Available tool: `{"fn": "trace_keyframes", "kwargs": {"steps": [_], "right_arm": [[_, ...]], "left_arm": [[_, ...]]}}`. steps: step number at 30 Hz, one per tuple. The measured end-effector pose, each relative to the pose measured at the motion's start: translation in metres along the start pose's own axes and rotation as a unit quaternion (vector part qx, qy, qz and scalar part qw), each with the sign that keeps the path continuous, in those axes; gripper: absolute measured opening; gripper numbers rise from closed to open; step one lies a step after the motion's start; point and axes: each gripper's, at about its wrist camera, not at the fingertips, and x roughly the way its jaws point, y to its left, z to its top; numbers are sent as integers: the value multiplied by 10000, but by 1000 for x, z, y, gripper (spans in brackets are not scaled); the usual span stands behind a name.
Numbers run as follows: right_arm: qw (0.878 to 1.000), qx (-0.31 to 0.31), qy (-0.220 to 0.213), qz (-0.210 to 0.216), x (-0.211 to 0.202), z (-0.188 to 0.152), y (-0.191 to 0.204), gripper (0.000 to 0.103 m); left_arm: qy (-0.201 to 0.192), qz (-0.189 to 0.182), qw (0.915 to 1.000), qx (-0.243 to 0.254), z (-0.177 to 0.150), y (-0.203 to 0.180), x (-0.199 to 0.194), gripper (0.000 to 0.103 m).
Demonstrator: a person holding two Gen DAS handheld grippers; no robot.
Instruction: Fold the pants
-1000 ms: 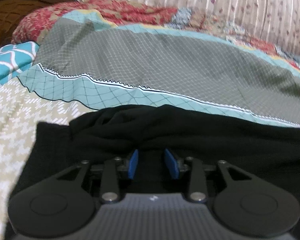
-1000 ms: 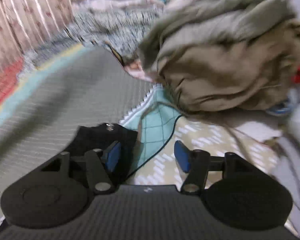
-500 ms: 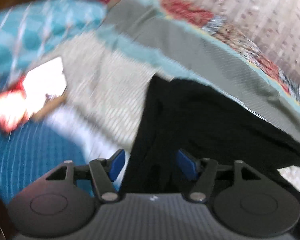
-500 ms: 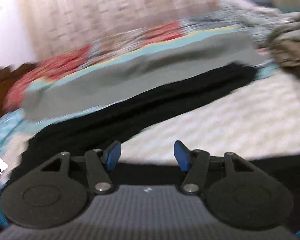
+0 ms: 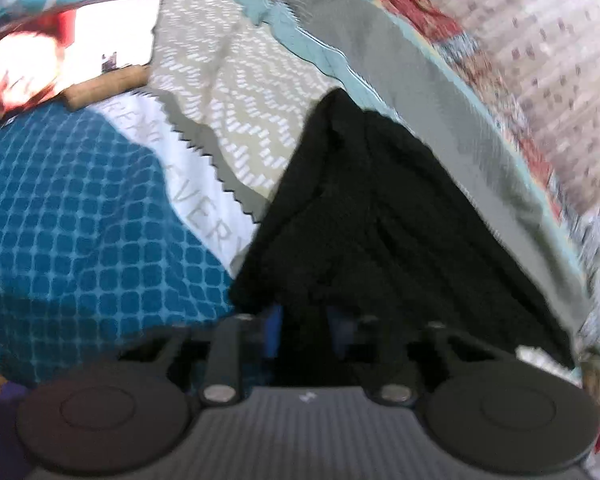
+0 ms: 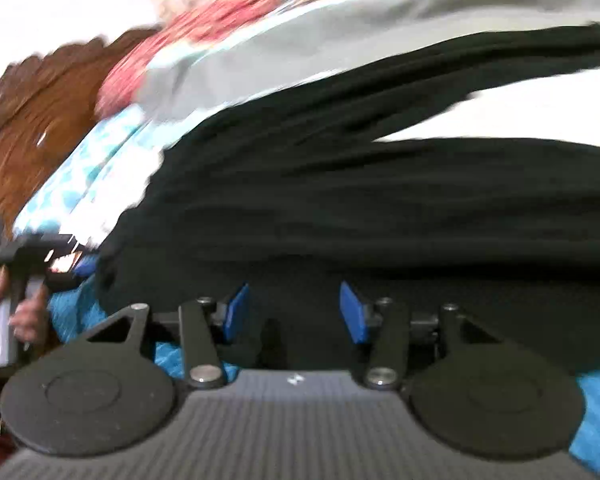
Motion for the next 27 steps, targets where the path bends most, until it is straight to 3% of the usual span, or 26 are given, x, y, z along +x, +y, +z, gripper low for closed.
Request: {"fn": "trace_keyframes", "kwargs": {"steps": [3, 6, 10, 13, 17, 19, 23, 27], "right_arm": [[9955, 632, -430, -556, -41, -3, -43, 53], [9785, 1452, -965, -1103, -86, -12, -94, 54], [9428, 2420, -1537, -1701, -135, -28, -155, 54], [9133, 2937, -1935, -2053, -161, -41, -188, 54], [8719, 3665, -2456, -2126, -172, -64, -208, 54], [8573, 3890, -2594, -2155, -174, -71, -216, 54], [8437, 4173, -2745, -1965, -173, -84, -229, 53], [8455, 4214, -2656, -1921, -176, -82, -243, 52]], "left_arm": [[-320, 70, 9994, -54, 3, 3, -30, 16], [-508, 165, 9985, -95, 9, 11, -55, 16], [-295, 436, 9985, -168, 9, 14, -41, 17], [-204, 538, 9981, -240, 1, 12, -33, 26], [-154, 633, 9977, -209, -2, 5, -30, 34], [-145, 667, 9974, -222, -1, 1, -31, 34], [-113, 727, 9971, -186, 1, -5, -30, 19], [-222, 780, 9966, -118, 4, -14, -40, 18]]}}
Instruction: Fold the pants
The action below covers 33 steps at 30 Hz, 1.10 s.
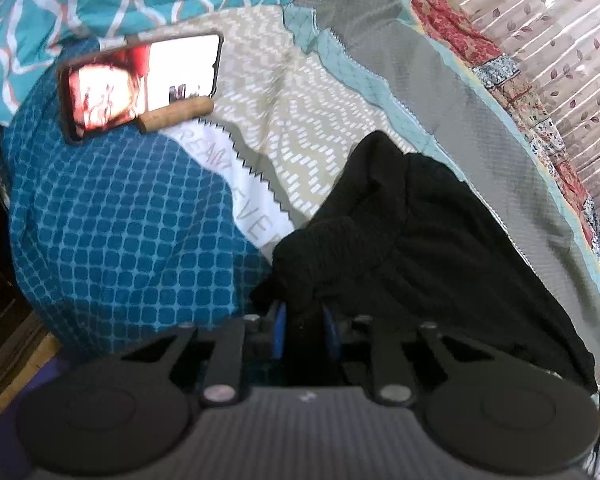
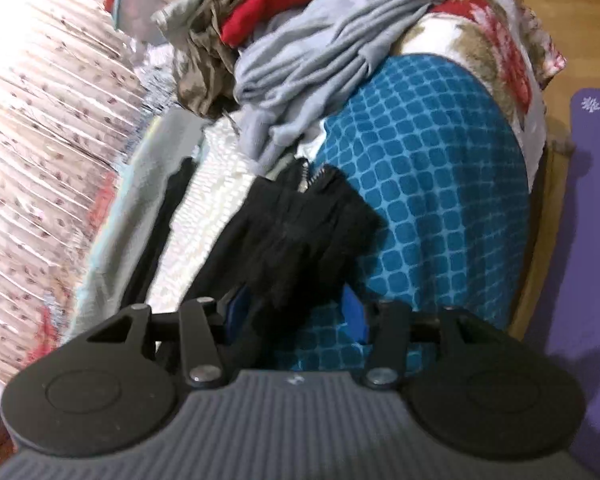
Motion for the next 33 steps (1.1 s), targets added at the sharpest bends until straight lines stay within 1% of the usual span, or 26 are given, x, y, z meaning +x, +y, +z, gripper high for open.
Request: {"fn": "trace_keyframes", "kwargs": {"steps": [1, 2, 3, 4, 6, 8, 10, 13, 14, 16, 18, 22, 24, 27, 29, 30, 31, 32, 33], "right_arm": [[10000, -79, -35, 6, 0, 0, 5, 26], [9998, -180, 21, 8, -2, 2, 10, 9], [9998, -199, 47, -27, -4, 4, 15, 9], [9995, -252, -166, 7, -13, 8, 21, 9], [9962, -505, -663, 271, -32, 18, 39, 9], [9926, -719, -903, 372, -38, 27, 60, 9], [9899, -936, -993, 396, -34, 36, 80, 9], [9868, -1177, -1036, 405, -18, 48, 107, 9], [9869, -1189, -1019, 377, -8, 54, 114, 9], [9879, -1161, -991, 258, 0, 55, 119, 9], [9892, -1129, -938, 42, 4, 51, 110, 9], [9908, -868, -896, -516, -14, 36, 68, 9], [9900, -804, -706, -916, -19, 27, 43, 9], [9855, -635, -405, -1521, -21, 12, 7, 9], [9826, -601, -282, -1732, -17, 5, -3, 14], [9814, -623, -326, -1785, -20, 5, -3, 28], [9785, -633, -420, -1916, -25, 8, -3, 53], [9744, -581, -552, -2098, -32, 11, -3, 67], [9715, -421, -742, -2211, -42, 17, -7, 78]], "left_arm": [[-26, -16, 10000, -18, 1, -1, -3, 17], [-47, -30, 10000, -56, 2, -1, -7, 17], [-50, -60, 9999, -134, 5, 0, -11, 17], [-44, -125, 9996, -238, 7, 1, -14, 17], [-16, -337, 9983, -485, 14, 5, -19, 17], [59, -488, 9964, -687, 20, 7, -19, 17], [64, -588, 9949, -812, 27, 5, -17, 17], [44, -757, 9927, -937, 42, -2, -12, 17], [34, -728, 9933, -895, 46, -7, -9, 17], [43, -483, 9970, -603, 50, -18, -4, 17], [125, -328, 9986, -385, 47, -22, 2, 17], [611, -203, 9968, -476, 38, 1, 13, 17], [827, -99, 9953, -485, 28, 14, 17, 17], [996, -26, 9943, -391, 10, 27, 22, 18], [1060, -16, 9942, -165, 4, 24, 21, 28], [1006, -31, 9949, -37, 5, 23, 16, 31], [903, -104, 9958, 77, 8, 22, 6, 37], [726, -180, 9971, 162, 11, 24, -6, 36], [389, -219, 9988, 225, 15, 26, -23, 36]]}}
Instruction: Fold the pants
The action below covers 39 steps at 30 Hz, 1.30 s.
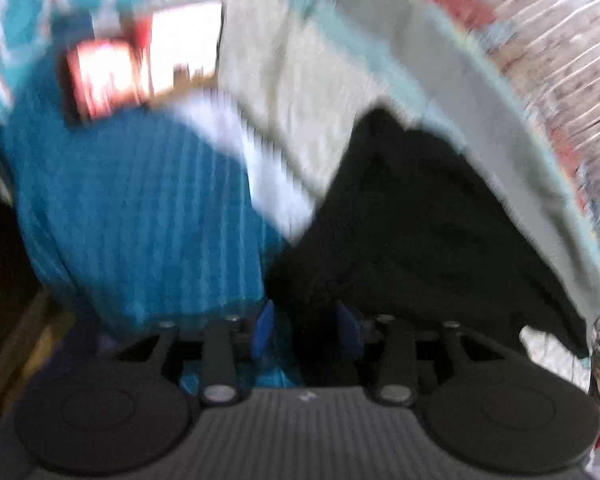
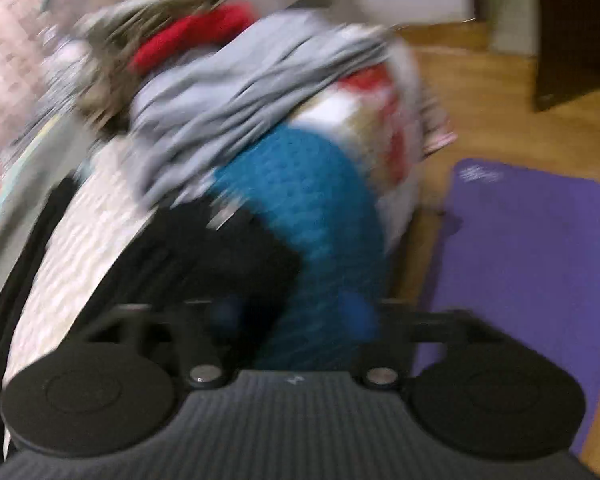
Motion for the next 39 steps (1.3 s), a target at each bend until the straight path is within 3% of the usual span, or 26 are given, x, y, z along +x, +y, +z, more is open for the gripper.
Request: {"fn": "trace_keyframes", "kwargs": {"steps": [2, 3, 4, 7, 8, 10, 12, 15, 17, 19, 21, 24, 26, 28, 32, 33, 34, 35, 36, 39], "right_arm": [[9976, 377, -371, -443, -14, 12, -11, 63], [9943, 337, -647, -777, -22, 19, -8, 57], [9927, 198, -878, -803, -29, 25, 0, 53], [9916, -442, -1212, -94, -36, 40, 58, 53], [9908, -648, -1164, 246, -33, 43, 83, 53], [9865, -1019, -897, 916, -22, 45, 137, 53], [9785, -1492, -402, 1368, 3, 44, 199, 53], [9666, -1946, 144, 1663, 46, 43, 285, 53], [9622, -2214, 268, 1565, 79, 48, 335, 54], [9606, -2317, 369, 1492, 110, 53, 375, 55], [9587, -2468, 436, 1348, 142, 57, 412, 60], [9600, -2575, 603, 921, 184, 52, 450, 64], [9657, -2463, 615, 536, 211, 46, 465, 64], [9732, -2148, 679, 454, 235, 42, 471, 64], [9825, -1642, 814, 332, 261, 33, 480, 66], [9822, -1696, 767, 250, 262, 30, 481, 58], [9796, -1897, 647, 121, 260, 25, 487, 33], [9735, -2215, 570, -30, 260, 22, 491, 20], [9712, -2295, 631, 80, 258, 24, 489, 8], [9775, -1956, 648, 452, 236, 44, 471, 7]], "left_arm": [[-716, -18, 9974, 24, 7, 6, -31, 39], [-1013, -22, 9948, -39, 13, 7, -41, 39], [-1235, -29, 9923, -33, 20, 5, -45, 39], [-1376, 324, 9874, 706, 54, -35, -22, 39], [-1439, 441, 9810, 1223, 62, -57, -7, 41], [-1642, 556, 9557, 2377, 73, -103, 30, 48], [-1534, 484, 9358, 3136, 85, -144, 75, 54], [-1220, 167, 9205, 3709, 96, -193, 134, 58], [-982, -8, 9070, 4096, 93, -218, 170, 65], [-829, 95, 8968, 4345, 88, -233, 201, 66], [-620, 201, 8942, 4428, 84, -235, 230, 66], [-605, 254, 8913, 4486, 75, -225, 252, 63], [-633, 81, 8963, 4389, 75, -221, 255, 52], [-643, 44, 8981, 4350, 75, -223, 254, 46], [-797, 149, 8802, 4675, 68, -229, 256, 31], [-814, 170, 8774, 4725, 66, -231, 256, 29], [-841, 203, 8749, 4765, 64, -233, 256, 23], [-877, 250, 8730, 4792, 63, -235, 256, 16], [-914, 307, 8715, 4808, 64, -237, 255, 15], [-1077, 301, 8735, 4737, 65, -241, 238, 10]]}}
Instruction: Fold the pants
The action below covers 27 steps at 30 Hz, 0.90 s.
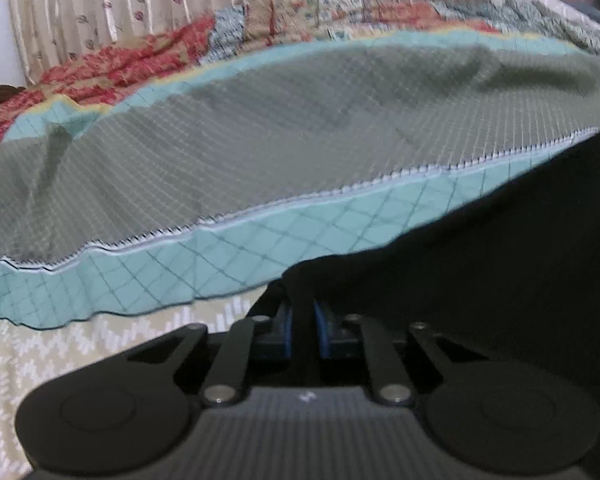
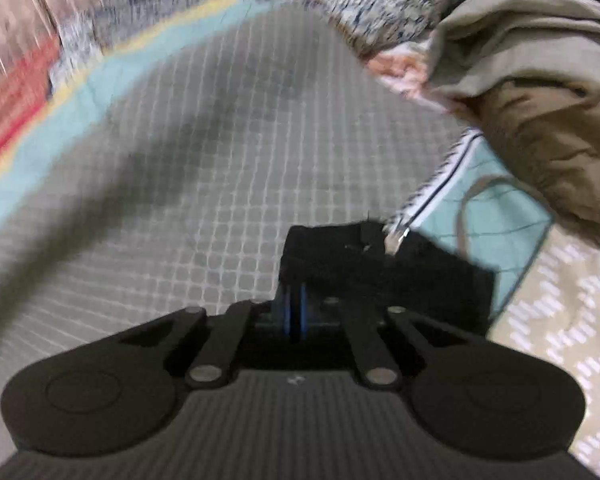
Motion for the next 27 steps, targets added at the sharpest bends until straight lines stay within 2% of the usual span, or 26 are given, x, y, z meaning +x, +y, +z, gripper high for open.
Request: {"fn": "trace_keyframes", "kwargs": {"steps": [2, 6, 8, 11, 16, 18, 21, 22, 23, 24, 25, 27], "right_arm": [[9990, 170, -183, 359, -30, 5, -18, 7], [9912, 549, -391, 1135, -106, 1, -70, 7], [9856, 674, -553, 1448, -148, -8, -104, 7], [9774, 936, -720, 1754, -206, -33, -167, 7], [9644, 1580, -776, 1974, -272, -103, -285, 7], [9652, 1652, -794, 1865, -286, -144, -326, 7], [9663, 2035, -456, 1507, -282, -204, -378, 8], [9655, 2238, -246, 1310, -273, -222, -391, 13], [9666, 2387, -10, 929, -262, -239, -402, 14], [9664, 2525, 209, 426, -253, -253, -411, 19], [9609, 2745, 351, 108, -248, -264, -421, 32], [9453, 3255, 204, -8, -254, -277, -436, 41]], "left_arm": [[-259, 61, 9996, -32, 4, 1, -23, 10], [-870, 71, 9961, -85, 6, 3, -95, 10], [-1090, 28, 9940, -117, 0, 2, -133, 10], [-1336, -49, 9910, -87, -25, -7, -194, 10], [-1154, -449, 9922, -109, -90, -25, -263, 10], [-940, -629, 9934, -162, -121, -36, -277, 10], [-345, -814, 9955, -331, -164, -50, -277, 11], [-150, -825, 9959, -328, -177, -55, -275, 16], [63, -794, 9963, -317, -188, -58, -272, 20], [242, -743, 9965, -296, -197, -61, -270, 20], [308, -733, 9963, -314, -201, -59, -271, 20], [252, -838, 9949, -500, -203, -48, -284, 23]]}}
